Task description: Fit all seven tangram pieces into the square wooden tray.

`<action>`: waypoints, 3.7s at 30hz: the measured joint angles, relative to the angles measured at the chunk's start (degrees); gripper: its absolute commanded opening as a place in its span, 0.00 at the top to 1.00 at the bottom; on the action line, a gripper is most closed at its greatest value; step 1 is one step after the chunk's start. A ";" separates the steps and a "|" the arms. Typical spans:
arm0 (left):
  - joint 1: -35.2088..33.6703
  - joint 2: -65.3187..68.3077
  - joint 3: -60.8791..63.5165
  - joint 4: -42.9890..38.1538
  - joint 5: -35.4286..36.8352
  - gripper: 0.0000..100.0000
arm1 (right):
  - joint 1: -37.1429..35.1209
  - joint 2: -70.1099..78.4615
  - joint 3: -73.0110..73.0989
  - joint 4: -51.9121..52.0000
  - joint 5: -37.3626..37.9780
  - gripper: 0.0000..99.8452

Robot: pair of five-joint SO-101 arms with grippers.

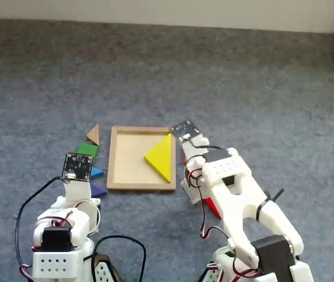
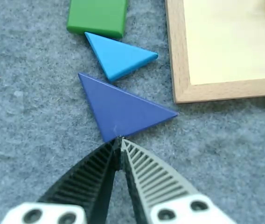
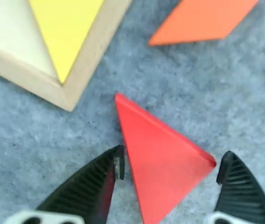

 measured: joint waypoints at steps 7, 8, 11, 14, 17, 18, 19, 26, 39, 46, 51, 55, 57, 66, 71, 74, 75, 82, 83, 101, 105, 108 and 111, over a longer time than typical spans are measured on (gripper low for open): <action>0.00 0.00 0.00 0.00 0.00 0.99 | 0.00 0.00 1.49 -0.35 0.35 0.68; 0.00 0.00 0.00 0.00 0.00 0.99 | 0.00 0.00 1.85 -0.53 0.35 0.68; 0.00 0.00 0.00 0.00 0.00 0.99 | 0.00 0.00 2.64 -1.49 0.35 0.68; 0.00 0.00 0.00 0.00 0.00 0.99 | 0.00 0.00 2.64 -1.76 0.35 0.68; 0.00 0.00 0.00 0.00 0.00 0.99 | 0.00 0.00 2.64 -1.76 0.35 0.68; 0.00 0.00 0.00 0.00 0.00 0.99 | 0.00 0.00 2.64 -1.76 0.35 0.68; 0.00 0.00 0.00 0.00 0.00 0.99 | 0.00 0.00 2.64 -1.76 0.35 0.68; 0.00 0.00 0.00 0.00 0.00 0.99 | 0.00 -0.09 5.36 -4.48 0.35 0.69; 0.00 0.00 0.00 0.00 0.00 0.99 | 0.09 -0.26 5.80 -5.27 0.44 0.78; 0.00 0.00 0.00 0.00 0.00 0.99 | 0.18 -0.26 5.36 -3.43 0.44 0.78; 0.00 0.00 0.00 0.00 0.00 0.99 | 0.18 -0.18 4.40 -1.58 0.44 0.79; 0.00 0.00 0.00 0.00 0.00 0.99 | 1.58 -0.18 4.13 -1.05 1.23 0.79; 0.00 0.00 0.00 0.00 0.00 0.99 | 2.46 -0.18 4.13 -0.18 2.64 0.79; 0.00 0.00 0.00 0.00 0.00 0.99 | 4.57 -6.77 2.73 4.13 4.04 0.79; 0.00 0.00 0.00 0.00 0.00 0.99 | 4.66 -17.23 2.73 6.95 4.04 0.79; 0.00 0.00 0.00 0.00 0.00 0.99 | 4.66 -20.84 2.73 8.26 4.04 0.79; 0.00 0.00 0.00 0.00 0.00 0.99 | 4.66 -21.36 2.73 8.35 4.04 0.78; 0.00 0.00 0.00 0.00 0.00 0.99 | 4.66 -17.41 2.73 8.53 4.04 0.69; 0.00 0.00 0.00 0.00 0.00 0.99 | 4.66 -15.47 2.73 8.53 4.04 0.68; 0.00 0.00 0.00 0.00 0.00 0.99 | 4.57 10.64 -8.70 8.26 7.91 0.67; 0.00 0.00 0.00 0.00 0.00 0.99 | 3.78 10.73 -8.70 8.26 8.09 0.67; 0.00 0.00 0.00 0.00 0.00 0.99 | 1.67 10.73 -8.70 8.26 8.09 0.67; 0.00 0.00 0.00 0.00 0.00 0.99 | 1.41 10.73 -8.70 8.26 8.09 0.67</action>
